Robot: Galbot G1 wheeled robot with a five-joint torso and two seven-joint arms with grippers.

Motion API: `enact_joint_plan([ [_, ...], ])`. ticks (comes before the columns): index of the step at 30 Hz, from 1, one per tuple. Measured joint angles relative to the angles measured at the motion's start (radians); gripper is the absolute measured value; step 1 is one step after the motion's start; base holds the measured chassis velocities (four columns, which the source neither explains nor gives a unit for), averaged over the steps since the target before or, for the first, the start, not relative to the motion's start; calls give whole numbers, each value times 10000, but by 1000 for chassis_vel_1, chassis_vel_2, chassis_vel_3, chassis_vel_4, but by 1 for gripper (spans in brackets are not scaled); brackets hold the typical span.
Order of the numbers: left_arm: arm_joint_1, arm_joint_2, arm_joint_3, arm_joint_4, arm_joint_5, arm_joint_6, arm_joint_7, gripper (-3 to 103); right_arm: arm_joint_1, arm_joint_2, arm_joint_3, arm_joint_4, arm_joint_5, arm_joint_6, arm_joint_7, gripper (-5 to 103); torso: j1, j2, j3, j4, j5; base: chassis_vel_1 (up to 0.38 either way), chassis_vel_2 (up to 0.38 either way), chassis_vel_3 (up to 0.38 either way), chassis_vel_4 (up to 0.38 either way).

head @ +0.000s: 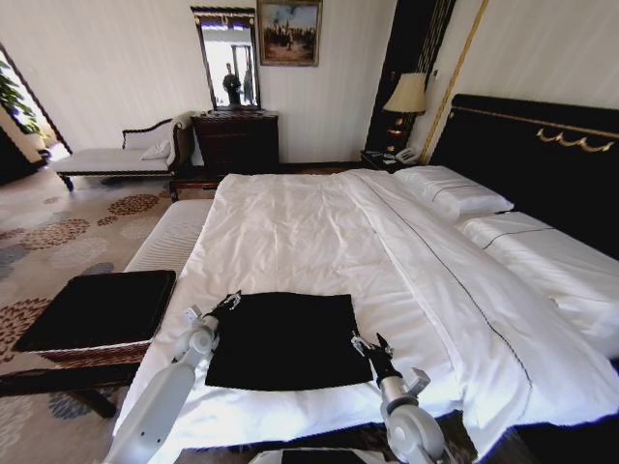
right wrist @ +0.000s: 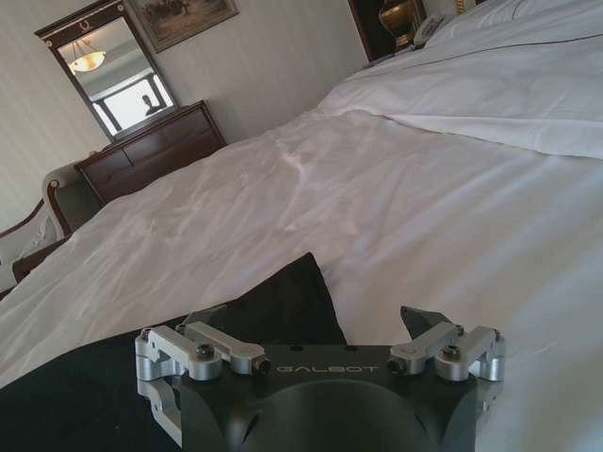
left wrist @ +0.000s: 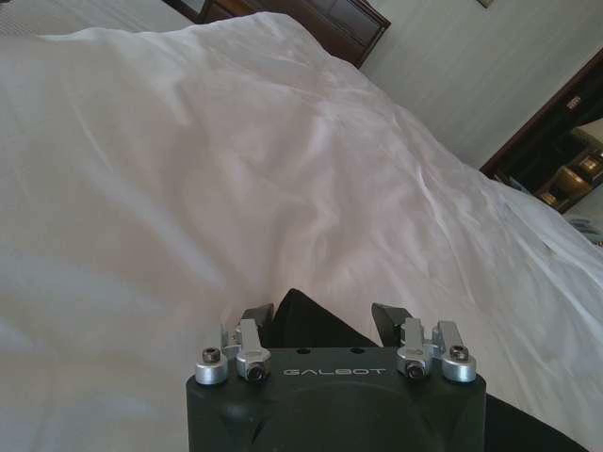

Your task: Fold the clothes on the bed and place them into the basket.

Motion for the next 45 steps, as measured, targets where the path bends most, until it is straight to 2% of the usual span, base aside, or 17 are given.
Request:
enact_joint_plan([
  [1,1,0,-6,1,0,-24,8,59,5,-2,0,-10,5,-4,3,100,0,0,0,0,0,0,0,0,0],
  [3,41,5,-62,2,-7,-99,48,48,27,-3,-17,-70,8,-11,8,100,0,0,0,-1,0,0,0,0,0],
  [4,41,5,-62,2,-7,-99,48,48,27,-3,-17,-70,8,-11,8,100,0,0,0,-1,0,0,0,0,0],
  [7,107,-4,-165,1,-7,-152,87,32,96,-2,-71,-118,36,-30,43,100,0,0,0,0,0,0,0,0,0],
  [9,122,-4,-180,0,-8,-159,98,32,118,-2,-84,-126,53,-41,69,100,0,0,0,0,0,0,0,0,0],
  [12,172,-24,-228,-1,-7,-174,142,16,144,12,-100,-183,100,-91,199,100,0,0,0,0,0,0,0,0,0],
  [15,190,-27,-250,2,-10,-174,165,11,112,27,-113,-205,72,-94,231,100,0,0,0,-1,0,0,0,0,0],
  [17,208,-27,-266,13,-21,-176,181,2,59,39,-117,-219,56,-95,248,100,0,0,0,-1,0,0,0,0,0],
  [23,210,-22,-278,-4,-25,-191,180,0,225,-81,-24,-149,271,-138,320,100,-1,0,0,-1,0,0,0,0,0],
  [25,212,-5,-279,-109,-26,-199,139,0,627,-297,86,73,994,-428,500,100,-2,0,0,-2,0,0,0,0,0],
  [28,294,78,-278,-423,9,-206,39,0,1750,-848,188,31,2759,-1091,951,100,-2,0,0,-1,0,0,0,0,0],
  [29,294,78,-278,-423,9,-206,39,0,1750,-848,188,31,2759,-1091,951,100,-2,0,0,-1,0,0,0,0,0],
  [30,320,105,-271,-499,16,-206,10,0,2110,-1031,188,-132,3222,-1262,1027,100,-2,1,-1,2,-1,0,0,0,0],
  [32,377,186,-250,-694,33,-206,-81,0,3320,-1484,-41,-982,4406,-1618,1088,100,-2,0,0,0,2,0,0,0,0],
  [36,455,300,-248,-919,34,-198,-132,0,4841,-1737,-464,-2415,5431,-1894,785,100,0,-1,1,4,1,0,0,0,0],
  [43,557,433,-177,-1059,84,-164,-70,0,6130,-1617,-1065,-5028,5775,-2183,-51,100,-1,-1,1,-2,1,0,0,0,0],
  [45,549,429,-163,-1051,93,-161,-67,0,6176,-1565,-1075,-5239,5750,-2185,-131,100,0,0,0,-4,0,0,0,0,0],
])
